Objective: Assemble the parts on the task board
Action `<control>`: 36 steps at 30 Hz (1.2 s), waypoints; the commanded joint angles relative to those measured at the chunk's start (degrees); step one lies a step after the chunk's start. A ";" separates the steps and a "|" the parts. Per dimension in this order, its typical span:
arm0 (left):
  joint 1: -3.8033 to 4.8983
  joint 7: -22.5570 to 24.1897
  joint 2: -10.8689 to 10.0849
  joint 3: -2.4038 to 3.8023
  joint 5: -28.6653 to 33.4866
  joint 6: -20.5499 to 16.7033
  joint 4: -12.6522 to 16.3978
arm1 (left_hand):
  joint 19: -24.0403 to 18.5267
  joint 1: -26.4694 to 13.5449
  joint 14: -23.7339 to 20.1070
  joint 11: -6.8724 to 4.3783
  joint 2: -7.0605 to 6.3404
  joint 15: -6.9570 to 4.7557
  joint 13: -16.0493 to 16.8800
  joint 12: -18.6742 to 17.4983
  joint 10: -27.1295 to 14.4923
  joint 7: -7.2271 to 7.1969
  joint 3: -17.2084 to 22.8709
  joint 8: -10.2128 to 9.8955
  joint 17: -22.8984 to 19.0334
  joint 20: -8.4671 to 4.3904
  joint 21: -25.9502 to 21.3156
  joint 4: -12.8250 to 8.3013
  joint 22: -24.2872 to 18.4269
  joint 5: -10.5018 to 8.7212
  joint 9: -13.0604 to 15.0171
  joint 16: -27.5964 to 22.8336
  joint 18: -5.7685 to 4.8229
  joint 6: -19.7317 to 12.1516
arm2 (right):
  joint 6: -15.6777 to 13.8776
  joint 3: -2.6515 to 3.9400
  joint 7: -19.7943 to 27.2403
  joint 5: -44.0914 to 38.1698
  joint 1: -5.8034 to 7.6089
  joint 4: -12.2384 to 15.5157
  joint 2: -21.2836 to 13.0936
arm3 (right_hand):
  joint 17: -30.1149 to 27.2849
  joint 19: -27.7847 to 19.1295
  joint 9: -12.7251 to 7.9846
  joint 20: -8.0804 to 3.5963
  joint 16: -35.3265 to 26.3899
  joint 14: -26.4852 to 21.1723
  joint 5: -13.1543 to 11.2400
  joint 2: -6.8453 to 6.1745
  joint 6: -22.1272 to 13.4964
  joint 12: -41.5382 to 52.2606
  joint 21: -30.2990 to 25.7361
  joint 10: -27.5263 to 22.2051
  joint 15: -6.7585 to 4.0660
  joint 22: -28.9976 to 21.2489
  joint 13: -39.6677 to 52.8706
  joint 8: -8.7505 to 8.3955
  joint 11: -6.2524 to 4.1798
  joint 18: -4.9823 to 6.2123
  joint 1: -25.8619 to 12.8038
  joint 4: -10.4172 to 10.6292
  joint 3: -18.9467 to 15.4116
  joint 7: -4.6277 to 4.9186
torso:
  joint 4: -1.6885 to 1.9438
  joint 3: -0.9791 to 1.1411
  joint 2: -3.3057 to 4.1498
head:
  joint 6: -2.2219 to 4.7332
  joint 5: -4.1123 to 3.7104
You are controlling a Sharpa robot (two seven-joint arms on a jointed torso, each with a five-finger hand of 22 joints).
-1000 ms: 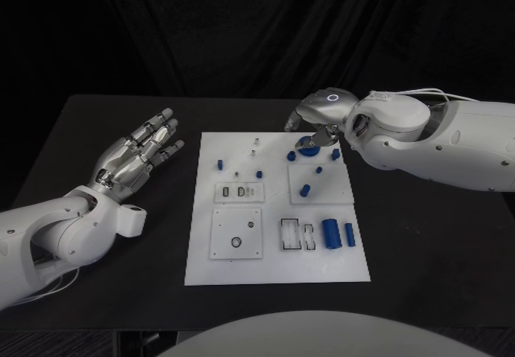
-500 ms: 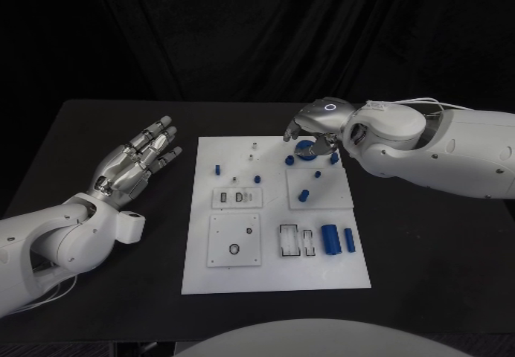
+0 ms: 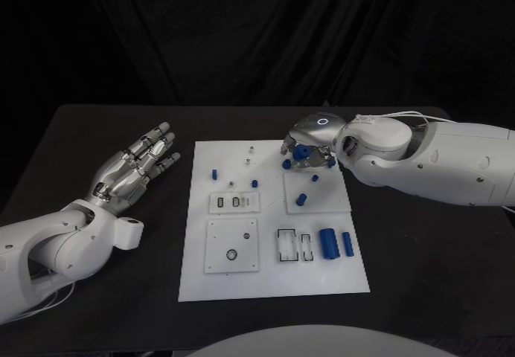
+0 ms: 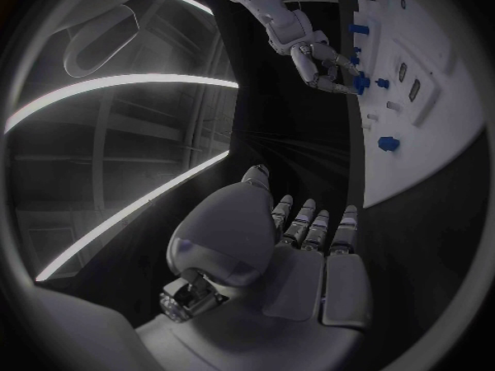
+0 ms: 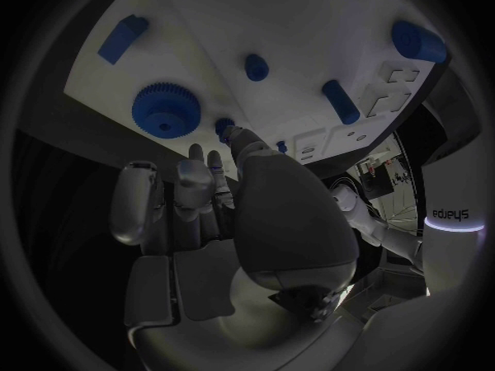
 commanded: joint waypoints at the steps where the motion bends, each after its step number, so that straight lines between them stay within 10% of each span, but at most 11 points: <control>1: 0.17 11.96 0.15 0.05 -0.15 0.77 0.03 | -0.04 0.67 0.25 0.13 0.01 0.18 0.01 0.00 -0.01 0.24 -0.34 0.32 0.06 -0.36 0.25 0.07 0.05 0.15 0.08 0.28 1.09 0.50 | 0.55 0.06 1.03 -0.57 -0.35 -0.20 0.20 | -0.01 -0.55 0.11 0.03 -0.22 -0.39 -0.30 -0.20 0.20 -0.16 -0.12 0.62 0.08 -0.08 0.10 -0.06 -0.05 -0.14 0.44 0.07 0.23 0.18 | -0.02 -0.09 -0.01 | -0.24 0.15; 10: 0.17 11.67 0.30 0.05 -0.15 1.09 0.01 | -0.23 1.14 0.20 0.21 -0.03 0.42 -0.06 -0.30 -0.37 0.65 -0.29 0.35 0.04 -0.25 0.09 -0.07 -0.04 0.58 0.08 0.26 1.04 0.62 | -0.26 0.06 1.98 -0.56 -0.71 -0.90 0.95 | 0.63 -0.38 0.62 -0.03 0.15 -0.20 -0.55 -0.09 1.01 0.23 0.10 1.53 0.02 0.40 0.52 0.36 -0.13 -0.20 0.53 0.16 0.91 0.01 | -0.04 -0.11 0.03 | -0.21 -0.05; 22: 0.17 11.25 0.27 0.04 -0.15 1.51 -0.08 | -0.20 1.78 0.14 0.09 -0.21 0.47 -0.09 -0.45 -0.70 1.34 -0.26 0.60 0.02 -0.12 0.14 -0.16 -0.02 0.95 0.17 0.23 1.05 1.35 | -2.58 0.07 4.00 -0.56 -1.82 -2.57 2.34 | 3.47 0.90 6.65 -0.58 1.95 0.89 2.56 0.73 7.01 2.60 1.71 5.58 -0.65 3.10 2.37 6.68 -0.98 -0.70 1.83 -0.76 4.16 -0.40 | -0.05 -0.16 0.00 | -0.27 0.10; 36: 0.16 10.99 0.14 0.01 -0.15 1.82 -0.22 | -0.19 2.84 0.14 -0.21 -0.30 0.51 -0.10 -0.38 -0.94 2.99 -0.09 1.08 0.02 0.08 0.17 -0.27 -0.01 1.58 0.32 0.24 1.08 2.75 | -8.15 0.21 5.90 4.99 -1.78 -2.21 1.82 | 7.11 2.60 14.99 -1.57 4.03 2.31 1.10 2.22 8.29 5.73 3.79 11.45 -1.61 6.48 5.39 13.79 -2.32 -1.38 3.50 -3.57 6.03 1.78 | 0.00 -0.20 -0.03 | -0.59 0.56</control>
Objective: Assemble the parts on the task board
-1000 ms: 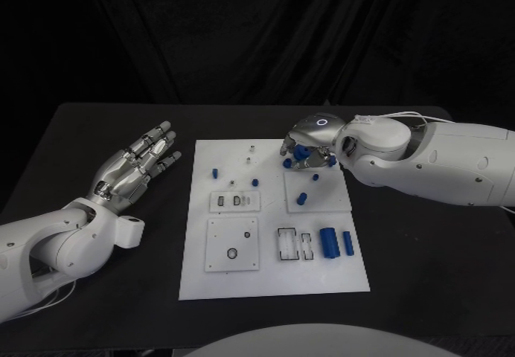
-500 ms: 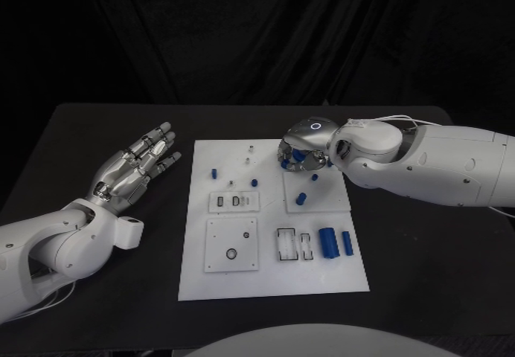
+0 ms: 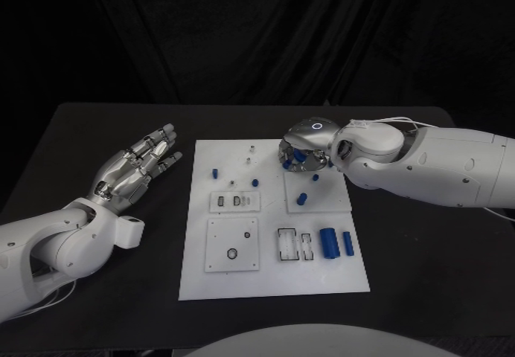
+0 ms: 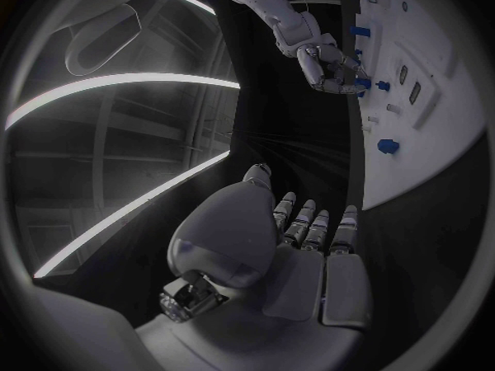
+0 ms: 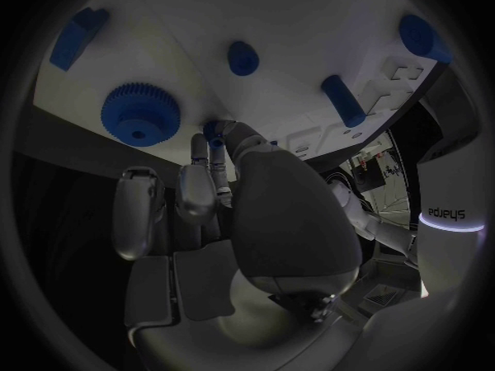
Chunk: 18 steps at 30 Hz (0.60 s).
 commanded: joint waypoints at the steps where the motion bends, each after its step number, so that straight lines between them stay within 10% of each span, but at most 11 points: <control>1: 0.16 10.96 -0.10 0.04 -0.13 0.80 0.17 | -0.19 0.57 -0.07 -0.09 -0.07 0.29 -0.08 -0.17 -0.40 0.32 -0.10 0.30 0.03 0.07 0.16 -0.27 0.00 0.25 0.07 0.24 1.08 0.09 | -5.65 0.15 1.64 2.60 0.27 0.74 -0.26 | 0.21 0.53 5.97 0.08 0.37 0.40 -0.23 1.07 0.22 0.08 0.23 0.66 -0.02 1.66 0.24 0.45 -0.07 -0.45 0.56 -0.36 0.19 0.66 | 0.00 -0.03 -0.03 | -0.33 0.37; 9: 0.15 10.81 -0.31 0.02 -0.13 0.62 0.14 | -0.18 0.95 -0.06 -0.19 -0.13 0.23 -0.07 -0.06 -0.40 0.59 0.00 0.40 0.03 0.09 0.18 -0.38 0.00 0.64 0.10 0.25 1.09 0.40 | -8.20 0.49 0.86 5.16 2.84 0.77 1.18 | 0.68 0.77 6.82 0.19 0.60 0.57 -1.45 1.02 0.55 -0.40 0.51 1.57 0.14 2.18 0.26 0.75 0.02 -0.56 0.35 -0.21 0.51 0.82 | -0.13 -0.03 -0.02 | -0.56 0.78; 18: 0.15 10.79 0.00 0.01 -0.12 0.43 0.05 | -0.29 1.29 -0.17 -0.23 -0.25 0.13 -0.07 0.00 -0.41 0.70 0.06 0.42 -0.01 0.04 0.08 -0.48 -0.05 0.97 0.10 0.19 1.09 0.52 | -5.48 0.71 0.85 7.36 3.86 -5.54 8.05 | 1.08 0.90 7.05 0.49 0.84 0.74 -1.64 0.97 0.17 -1.06 0.67 1.74 0.62 2.46 0.10 0.31 0.13 -0.64 0.34 -0.14 0.88 1.03 | 0.04 -0.10 0.00 | -0.43 1.83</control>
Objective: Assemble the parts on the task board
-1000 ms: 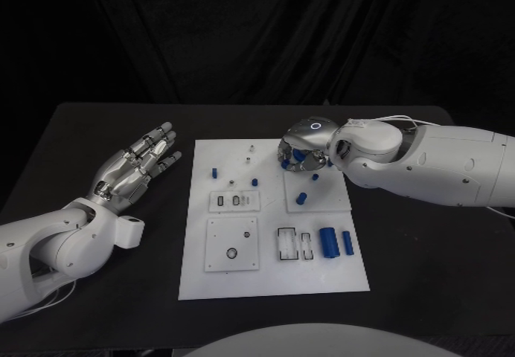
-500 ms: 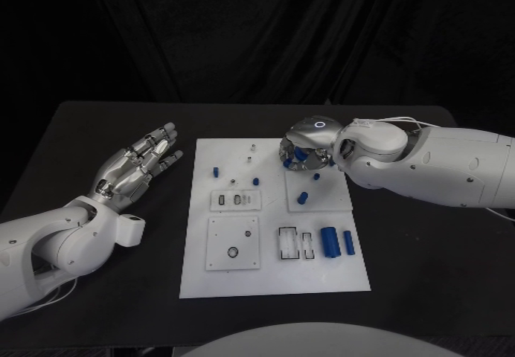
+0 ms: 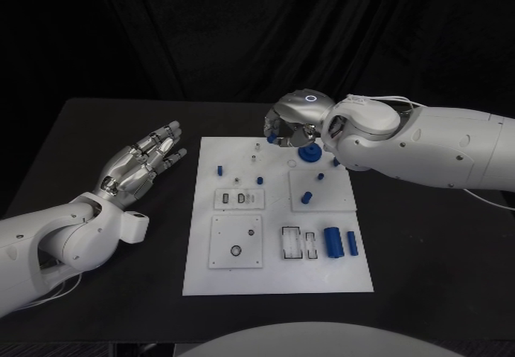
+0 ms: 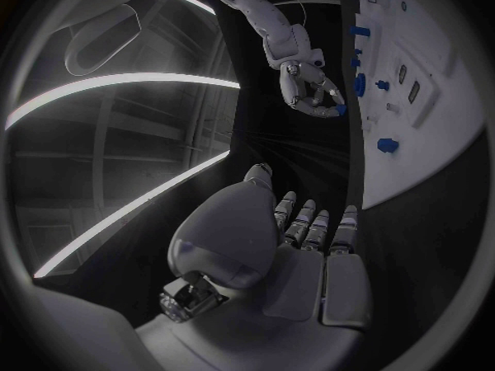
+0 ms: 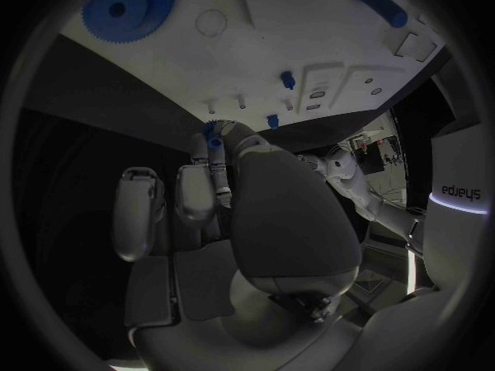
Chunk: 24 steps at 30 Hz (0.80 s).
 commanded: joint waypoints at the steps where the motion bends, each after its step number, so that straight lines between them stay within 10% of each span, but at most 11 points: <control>1: 0.15 10.80 0.13 0.03 -0.12 0.33 0.14 | -0.29 0.47 -0.17 -0.04 -0.02 0.13 -0.06 0.00 -0.22 0.29 -0.11 0.20 -0.01 0.04 0.08 -0.31 -0.05 0.40 0.05 0.19 1.09 0.11 | 0.42 0.11 0.20 2.10 0.21 -2.59 2.39 | 0.06 0.49 7.05 0.08 0.24 0.28 -0.20 0.50 0.37 -0.35 0.33 0.79 0.17 2.48 -0.11 -0.16 -0.36 -0.66 0.04 -0.05 0.44 0.81 | 0.06 -0.07 0.01 | -0.06 0.64; 24: 0.16 10.79 0.78 0.03 -0.12 0.40 0.25 | -0.33 0.79 -0.21 -0.11 -0.14 -0.06 -0.07 0.03 -0.25 0.36 -0.07 0.20 -0.02 -0.13 0.06 -0.34 -0.06 0.59 0.04 0.17 1.09 0.16 | 4.45 0.42 -0.99 -0.31 -0.12 -9.92 8.75 | 0.53 0.55 6.97 0.63 0.43 0.23 -0.12 0.05 -0.84 -1.91 0.48 0.73 0.63 2.92 -0.30 -2.07 0.16 -0.69 0.31 -0.29 1.54 1.26 | 0.74 -0.26 0.39 | 0.33 0.07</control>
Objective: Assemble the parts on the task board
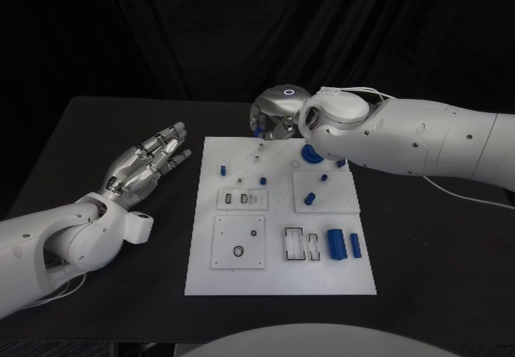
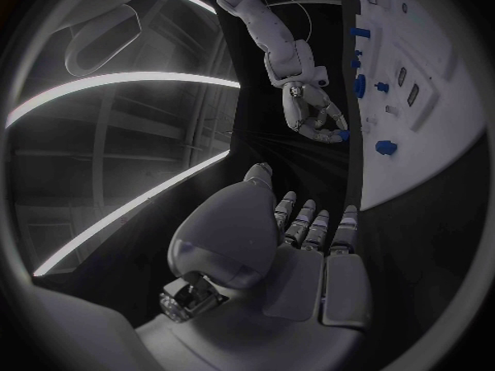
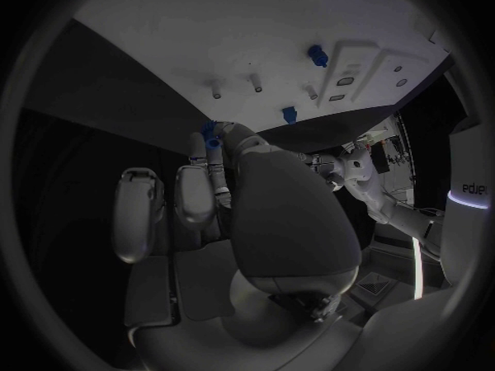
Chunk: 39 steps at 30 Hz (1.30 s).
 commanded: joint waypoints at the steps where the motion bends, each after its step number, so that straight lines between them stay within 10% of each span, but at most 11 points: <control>1: 0.16 10.78 0.05 0.04 -0.11 0.42 0.23 | -0.33 0.57 -0.21 -0.11 0.08 -0.06 -0.06 0.03 -0.25 0.36 -0.06 0.20 -0.02 -0.14 0.05 -0.35 -0.06 0.35 0.05 0.17 1.08 0.16 | 1.68 0.04 -1.14 -2.85 -0.28 -0.16 -0.07 | 0.05 0.13 5.45 0.22 0.24 0.03 -0.27 -0.03 -0.32 -0.42 0.26 0.33 0.40 2.93 -0.05 -0.41 -0.03 -0.69 0.29 0.09 0.38 0.13 | 0.14 -0.14 0.11 | 0.10 0.06; 39: 0.15 10.24 0.19 -0.02 -0.11 0.84 -0.37 | -0.39 0.89 -0.25 -0.06 0.19 0.01 -0.10 -0.18 -0.46 0.61 0.09 0.00 -0.03 -0.19 0.01 -0.35 -0.08 0.49 -0.03 0.15 1.07 -0.30 | 3.70 0.04 -1.38 -4.88 -1.79 0.25 -0.46 | -0.02 -0.06 5.11 0.27 0.10 -0.18 -1.01 -0.28 -1.17 -1.59 0.09 0.21 0.42 2.93 -0.12 -2.14 0.16 -0.63 -0.34 0.39 0.89 0.22 | -0.07 -0.13 -0.07 | -0.53 0.22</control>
